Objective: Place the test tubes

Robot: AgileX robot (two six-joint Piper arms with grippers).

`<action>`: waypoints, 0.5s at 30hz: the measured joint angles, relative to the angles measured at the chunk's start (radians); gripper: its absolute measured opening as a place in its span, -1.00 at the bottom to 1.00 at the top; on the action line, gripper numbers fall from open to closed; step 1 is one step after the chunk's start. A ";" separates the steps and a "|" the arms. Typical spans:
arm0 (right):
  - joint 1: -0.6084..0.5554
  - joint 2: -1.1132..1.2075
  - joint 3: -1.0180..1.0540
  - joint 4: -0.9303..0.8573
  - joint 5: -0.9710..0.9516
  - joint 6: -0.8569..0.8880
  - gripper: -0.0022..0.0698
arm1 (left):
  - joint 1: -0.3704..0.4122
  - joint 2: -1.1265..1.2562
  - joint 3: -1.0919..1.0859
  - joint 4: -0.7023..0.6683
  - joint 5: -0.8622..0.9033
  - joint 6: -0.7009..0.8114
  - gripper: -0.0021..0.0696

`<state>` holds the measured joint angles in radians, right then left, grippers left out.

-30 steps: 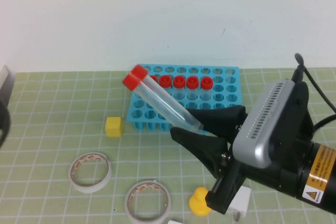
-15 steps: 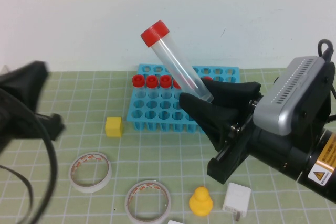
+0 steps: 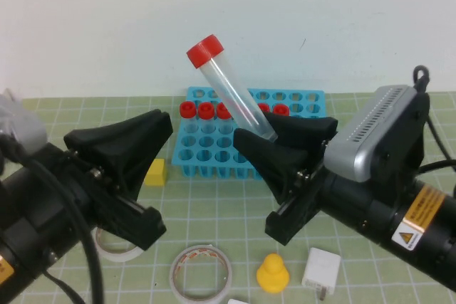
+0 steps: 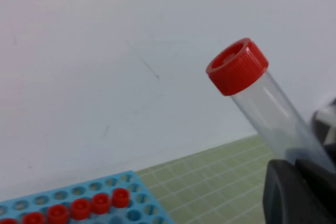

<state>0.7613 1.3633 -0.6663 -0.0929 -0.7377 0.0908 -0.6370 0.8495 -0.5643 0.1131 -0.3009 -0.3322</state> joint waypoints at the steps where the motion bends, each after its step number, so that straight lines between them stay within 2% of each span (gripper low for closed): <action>1: 0.000 0.012 0.002 0.000 -0.028 0.007 -0.29 | -0.002 0.000 0.000 -0.008 -0.005 -0.021 -0.95; 5: 0.000 0.055 0.004 -0.027 -0.160 0.026 -0.29 | -0.003 0.000 0.000 -0.022 -0.039 -0.100 -0.81; 7: 0.000 0.074 0.004 -0.065 -0.220 0.027 -0.29 | -0.003 0.000 0.000 -0.023 -0.057 -0.129 -0.64; 12: 0.000 0.116 0.004 -0.172 -0.285 0.077 -0.29 | -0.003 0.000 0.000 -0.044 -0.076 -0.172 0.01; 15: 0.000 0.141 0.004 -0.203 -0.317 0.117 -0.29 | -0.003 0.001 0.000 -0.074 -0.076 -0.174 0.24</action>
<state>0.7613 1.5039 -0.6624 -0.2957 -1.0547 0.2082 -0.6400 0.8509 -0.5643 0.0392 -0.3770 -0.5066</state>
